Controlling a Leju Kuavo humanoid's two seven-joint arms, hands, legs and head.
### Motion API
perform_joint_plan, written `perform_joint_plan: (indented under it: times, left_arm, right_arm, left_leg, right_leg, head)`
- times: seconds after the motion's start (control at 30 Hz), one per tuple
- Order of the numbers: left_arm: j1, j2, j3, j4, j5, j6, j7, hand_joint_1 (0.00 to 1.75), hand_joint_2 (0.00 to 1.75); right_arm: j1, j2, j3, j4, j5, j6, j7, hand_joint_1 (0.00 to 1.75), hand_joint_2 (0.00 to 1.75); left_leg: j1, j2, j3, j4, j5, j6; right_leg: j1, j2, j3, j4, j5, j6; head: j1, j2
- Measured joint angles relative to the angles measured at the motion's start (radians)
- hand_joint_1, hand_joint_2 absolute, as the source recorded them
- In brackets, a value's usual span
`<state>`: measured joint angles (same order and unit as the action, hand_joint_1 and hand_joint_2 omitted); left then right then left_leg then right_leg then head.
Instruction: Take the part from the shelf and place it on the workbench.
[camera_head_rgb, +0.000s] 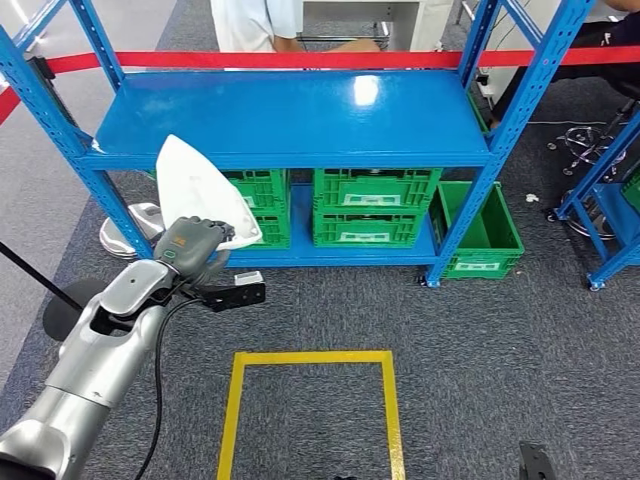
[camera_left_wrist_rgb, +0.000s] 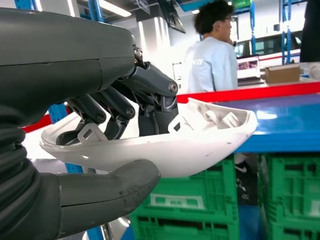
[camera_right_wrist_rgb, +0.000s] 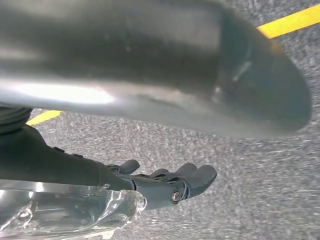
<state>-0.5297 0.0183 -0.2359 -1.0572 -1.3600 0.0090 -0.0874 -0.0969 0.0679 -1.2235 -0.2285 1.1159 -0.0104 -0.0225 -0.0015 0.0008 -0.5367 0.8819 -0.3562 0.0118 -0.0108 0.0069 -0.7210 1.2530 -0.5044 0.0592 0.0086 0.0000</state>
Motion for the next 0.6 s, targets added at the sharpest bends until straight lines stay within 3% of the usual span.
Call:
perform_joint_plan:
  times: [0.03, 0.07, 0.1, 0.17, 0.2, 0.23, 0.3, 0.33, 0.4, 0.43, 0.47, 0.5, 0.53, 0.6]
  left_arm:
    - [0.001, 0.000, -0.001, 0.000, 0.000, 0.000, 0.000, 1.75, 1.75]
    - [0.002, 0.000, -0.001, 0.000, 0.000, 0.000, 0.000, 1.75, 1.75]
    - [0.003, 0.000, -0.002, 0.000, 0.000, 0.000, 0.000, 1.75, 1.75]
    - [0.001, 0.001, -0.002, -0.001, 0.000, 0.000, 0.000, 1.75, 1.75]
    - [0.000, 0.001, -0.002, -0.001, 0.002, -0.002, 0.000, 1.75, 1.75]
    - [-0.002, 0.001, -0.003, -0.001, 0.005, -0.004, 0.000, 1.75, 1.75]
    - [-0.002, 0.003, -0.004, -0.001, 0.013, -0.009, -0.001, 1.75, 1.75]
    - [-0.001, 0.005, -0.005, -0.001, 0.016, -0.010, -0.001, 1.75, 1.75]
    - [0.000, 0.008, -0.005, -0.001, 0.019, -0.011, -0.002, 1.75, 1.75]
    - [0.001, 0.008, -0.006, -0.001, 0.019, -0.011, -0.002, 1.75, 1.75]
    - [0.003, 0.009, -0.006, -0.001, 0.019, -0.011, -0.002, 1.75, 1.75]
    - [0.006, 0.009, -0.007, -0.001, 0.019, -0.011, -0.003, 1.75, 1.75]
    - [0.008, 0.010, -0.008, -0.001, 0.019, -0.011, -0.003, 1.75, 1.75]
    - [0.009, 0.011, -0.009, -0.001, 0.019, -0.011, -0.003, 1.75, 1.75]
  right_arm:
    - [0.000, 0.000, 0.000, 0.000, 0.000, 0.000, 0.000, 0.00, 0.00]
    - [0.000, 0.000, 0.000, 0.000, 0.000, 0.000, 0.000, 0.00, 0.00]
    - [-0.001, 0.000, 0.000, 0.000, 0.000, 0.000, 0.000, 0.00, 0.00]
    - [-0.005, 0.000, 0.000, 0.000, 0.000, 0.000, 0.000, 0.00, 0.00]
    - [-0.006, 0.000, 0.000, 0.000, 0.001, 0.001, 0.000, 0.00, 0.00]
    - [-0.007, 0.000, 0.000, 0.000, 0.001, 0.001, 0.000, 0.00, 0.00]
    - [-0.006, 0.000, 0.000, 0.000, 0.001, 0.001, 0.000, 0.00, 0.00]
    - [-0.006, 0.000, 0.000, 0.000, 0.001, 0.002, 0.000, 0.00, 0.00]
    - [-0.006, 0.000, 0.000, 0.000, 0.001, 0.003, 0.000, 0.00, 0.00]
    - [-0.006, 0.000, 0.000, 0.000, 0.002, 0.003, 0.000, 0.00, 0.00]
    - [-0.006, 0.000, 0.000, 0.000, 0.003, 0.003, 0.000, 0.00, 0.00]
    - [-0.006, 0.000, 0.000, 0.000, 0.003, 0.003, 0.000, 0.00, 0.00]
    - [-0.006, 0.000, 0.000, 0.000, 0.003, 0.003, 0.000, 0.00, 0.00]
    - [-0.006, 0.000, 0.000, 0.000, 0.004, 0.003, 0.000, 0.00, 0.00]
  left_leg:
    - [0.001, 0.000, -0.012, 0.000, 0.010, -0.002]
    - [0.002, 0.000, -0.023, 0.001, 0.020, -0.006]
    - [0.003, 0.000, -0.031, 0.001, 0.029, -0.010]
    - [0.004, 0.000, -0.044, 0.003, 0.046, -0.021]
    - [0.003, 0.000, -0.048, 0.002, 0.055, -0.027]
    - [0.003, 0.000, -0.052, 0.001, 0.065, -0.032]
    - [0.004, -0.001, -0.063, 0.004, 0.071, -0.043]
    - [0.005, -0.002, -0.075, 0.022, 0.048, -0.048]
    - [0.006, -0.002, -0.114, 0.124, -0.052, -0.057]
    - [0.006, -0.002, -0.136, 0.201, -0.107, -0.061]
    - [0.007, -0.002, -0.154, 0.275, -0.144, -0.063]
    - [0.007, -0.002, -0.160, 0.327, -0.155, -0.063]
    - [0.006, -0.002, -0.150, 0.348, -0.142, -0.062]
    - [0.005, -0.002, -0.082, 0.287, -0.088, -0.054]
  right_leg:
    - [0.000, 0.000, 0.018, 0.004, 0.017, 0.001]
    - [0.000, 0.000, 0.054, -0.031, 0.046, 0.001]
    - [-0.001, 0.000, 0.108, -0.099, 0.070, 0.000]
    - [0.000, 0.004, 0.217, -0.254, 0.073, -0.005]
    - [0.002, 0.007, 0.247, -0.302, 0.065, -0.011]
    - [0.004, 0.009, 0.255, -0.321, 0.059, -0.017]
    - [0.005, 0.008, 0.236, -0.318, 0.071, -0.033]
    - [0.003, 0.006, 0.225, -0.317, 0.081, -0.042]
    - [0.001, 0.002, 0.198, -0.318, 0.105, -0.055]
    - [0.001, 0.001, 0.182, -0.317, 0.117, -0.059]
    - [0.002, 0.001, 0.167, -0.317, 0.130, -0.060]
    - [0.002, 0.000, 0.152, -0.317, 0.142, -0.060]
    - [0.003, 0.000, 0.137, -0.316, 0.154, -0.060]
    - [0.004, 0.000, 0.110, -0.316, 0.178, -0.057]
  head:
    - [0.000, 0.000]
    - [0.000, 0.000]
    - [0.000, 0.000]
    - [-0.001, 0.000]
    - [-0.001, 0.000]
    - [-0.002, 0.000]
    - [-0.003, 0.000]
    - [-0.005, 0.000]
    - [-0.010, 0.000]
    - [-0.012, 0.000]
    - [-0.012, 0.000]
    - [-0.012, 0.000]
    - [-0.013, 0.000]
    - [-0.013, 0.000]
